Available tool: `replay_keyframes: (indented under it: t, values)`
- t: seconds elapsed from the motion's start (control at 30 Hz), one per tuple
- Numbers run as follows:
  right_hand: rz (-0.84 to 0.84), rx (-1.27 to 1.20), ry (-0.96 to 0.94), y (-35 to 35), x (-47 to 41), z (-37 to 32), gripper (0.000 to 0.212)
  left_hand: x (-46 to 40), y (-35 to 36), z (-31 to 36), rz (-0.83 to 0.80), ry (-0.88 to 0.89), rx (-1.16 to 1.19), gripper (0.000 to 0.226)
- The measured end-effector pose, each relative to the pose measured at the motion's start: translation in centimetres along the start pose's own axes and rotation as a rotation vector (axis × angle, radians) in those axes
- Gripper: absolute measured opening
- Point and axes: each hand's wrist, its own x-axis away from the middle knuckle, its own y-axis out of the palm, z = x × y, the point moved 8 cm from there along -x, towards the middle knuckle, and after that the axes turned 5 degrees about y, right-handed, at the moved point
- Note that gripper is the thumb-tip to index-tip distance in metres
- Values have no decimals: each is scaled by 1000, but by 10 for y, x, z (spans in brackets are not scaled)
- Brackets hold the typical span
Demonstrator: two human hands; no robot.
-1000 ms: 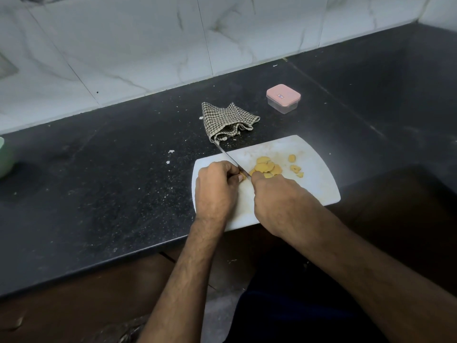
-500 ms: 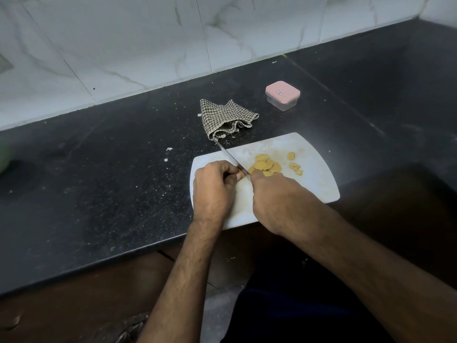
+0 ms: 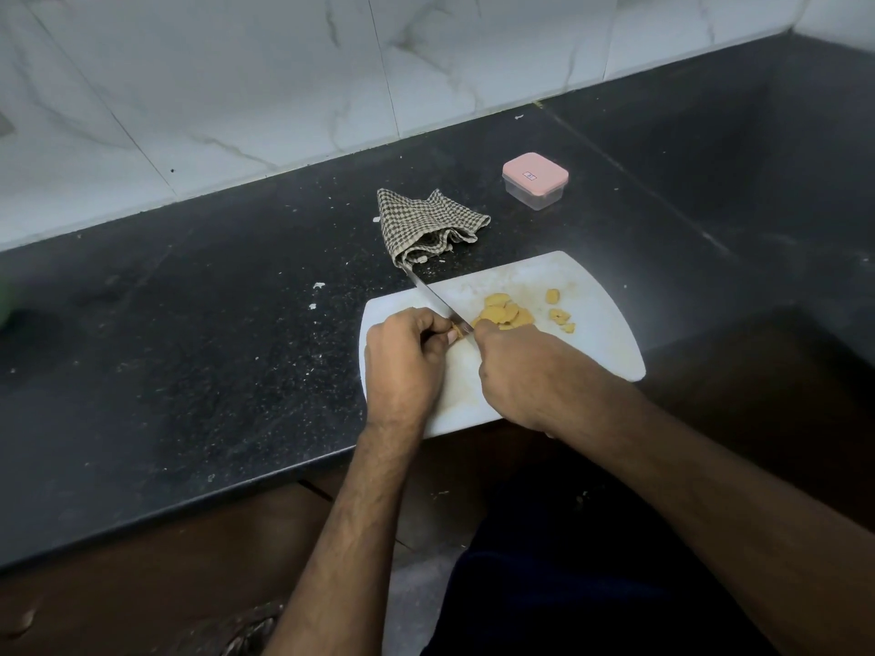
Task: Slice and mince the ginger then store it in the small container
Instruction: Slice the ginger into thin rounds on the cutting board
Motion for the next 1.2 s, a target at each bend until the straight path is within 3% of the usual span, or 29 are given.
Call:
replay_keyframes:
  t: [0.73,0.97,1.2]
  values:
    - [114,1,-7,17,3,10,35,8,4,-1,17,9,12,13]
    - [184,26,-59,14,19,18,41,8,1,6,10,58,46,25]
    - [124,-82,-14,3,24,38,41,7,4,6,-3,74,8,19]
